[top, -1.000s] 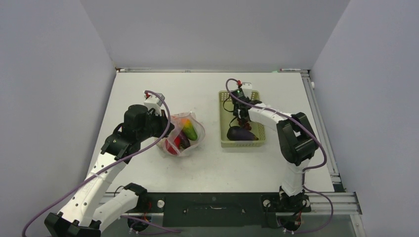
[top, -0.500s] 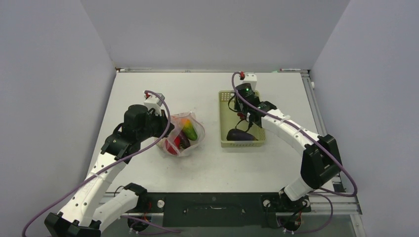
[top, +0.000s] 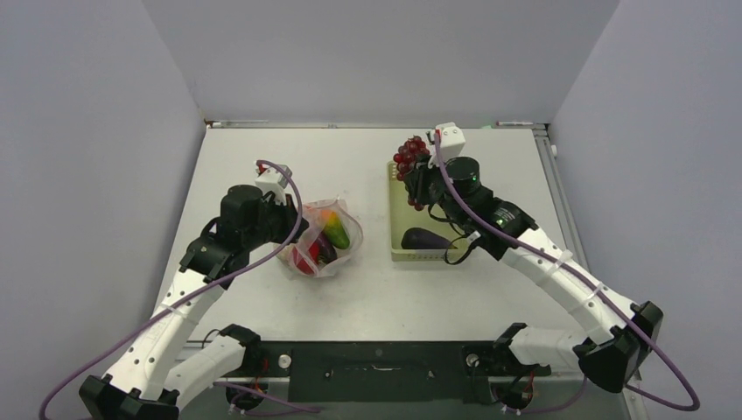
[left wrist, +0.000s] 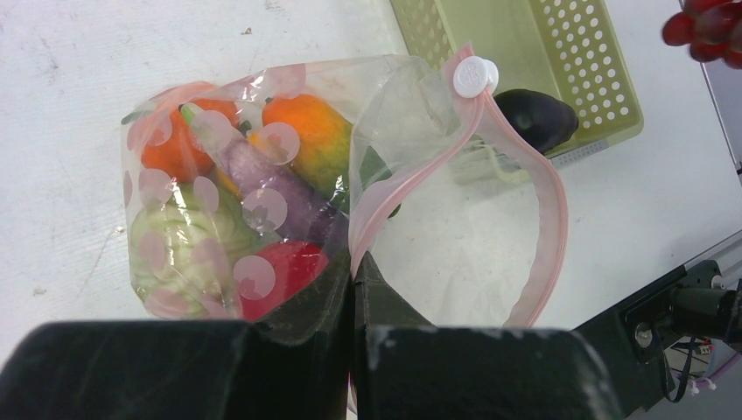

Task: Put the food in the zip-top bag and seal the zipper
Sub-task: Pick up the fake fruit from the bin, then place the fake fruit in the zipper food storage bag.

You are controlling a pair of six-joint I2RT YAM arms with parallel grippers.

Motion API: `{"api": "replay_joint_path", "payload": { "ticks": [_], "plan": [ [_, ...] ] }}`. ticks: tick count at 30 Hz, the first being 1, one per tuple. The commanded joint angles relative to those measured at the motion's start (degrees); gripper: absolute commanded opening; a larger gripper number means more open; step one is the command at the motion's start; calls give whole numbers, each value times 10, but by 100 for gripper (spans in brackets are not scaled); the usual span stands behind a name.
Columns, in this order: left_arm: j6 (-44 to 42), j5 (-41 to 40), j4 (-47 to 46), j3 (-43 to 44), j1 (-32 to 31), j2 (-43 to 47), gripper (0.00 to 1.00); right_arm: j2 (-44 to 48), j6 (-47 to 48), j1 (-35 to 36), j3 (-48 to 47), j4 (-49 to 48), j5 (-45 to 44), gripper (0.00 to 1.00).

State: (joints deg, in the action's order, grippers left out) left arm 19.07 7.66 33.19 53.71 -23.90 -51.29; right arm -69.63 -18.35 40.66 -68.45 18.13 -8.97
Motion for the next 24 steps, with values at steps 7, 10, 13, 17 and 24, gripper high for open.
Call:
{"api": "replay_joint_path", "payload": {
  "ticks": [7,10,13,17,24],
  "plan": [
    [-3,-6,-20,-10,3,-3,0,59,19,17,-51,5,188,5],
    [-3,-5,-21,0,3,-2,0,52,13,18,-67,14,221,5],
    [-3,-3,-20,0,3,-2,0,45,-3,23,-75,3,251,5],
    [-2,3,-21,0,3,-2,0,43,-32,41,-64,-42,258,5],
    [0,12,-24,-1,3,-1,0,19,-70,100,-37,-130,207,5]
  ]
}}
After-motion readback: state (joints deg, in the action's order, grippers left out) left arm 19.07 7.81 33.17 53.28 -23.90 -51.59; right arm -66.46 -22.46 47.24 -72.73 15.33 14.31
